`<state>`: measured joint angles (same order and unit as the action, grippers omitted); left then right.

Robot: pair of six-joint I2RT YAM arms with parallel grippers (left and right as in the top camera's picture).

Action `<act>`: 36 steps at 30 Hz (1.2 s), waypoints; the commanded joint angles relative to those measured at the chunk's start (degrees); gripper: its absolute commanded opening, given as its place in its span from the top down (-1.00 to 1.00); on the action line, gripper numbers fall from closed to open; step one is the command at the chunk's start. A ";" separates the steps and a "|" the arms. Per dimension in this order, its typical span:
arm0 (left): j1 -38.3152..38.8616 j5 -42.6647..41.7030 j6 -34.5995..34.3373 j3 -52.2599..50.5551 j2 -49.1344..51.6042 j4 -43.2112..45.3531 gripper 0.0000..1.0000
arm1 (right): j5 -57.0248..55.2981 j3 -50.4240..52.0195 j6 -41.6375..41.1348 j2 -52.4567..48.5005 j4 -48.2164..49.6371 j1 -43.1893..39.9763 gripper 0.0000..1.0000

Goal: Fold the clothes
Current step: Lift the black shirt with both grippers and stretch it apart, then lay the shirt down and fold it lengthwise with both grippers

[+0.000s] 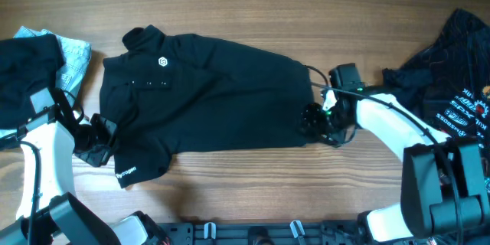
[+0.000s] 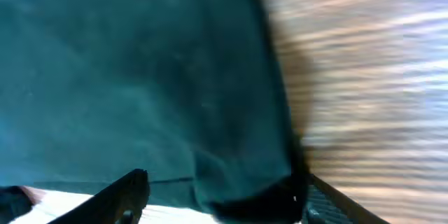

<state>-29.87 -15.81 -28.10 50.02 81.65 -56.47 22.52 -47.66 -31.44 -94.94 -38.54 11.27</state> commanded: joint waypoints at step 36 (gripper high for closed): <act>18.29 -7.69 5.42 53.77 2.73 16.85 0.92 | -25.53 -67.04 16.92 2.71 -17.44 -11.67 0.92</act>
<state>-13.28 -26.50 -23.38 103.26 78.00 -44.31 1.30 -114.48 -16.93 -87.22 -58.43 0.64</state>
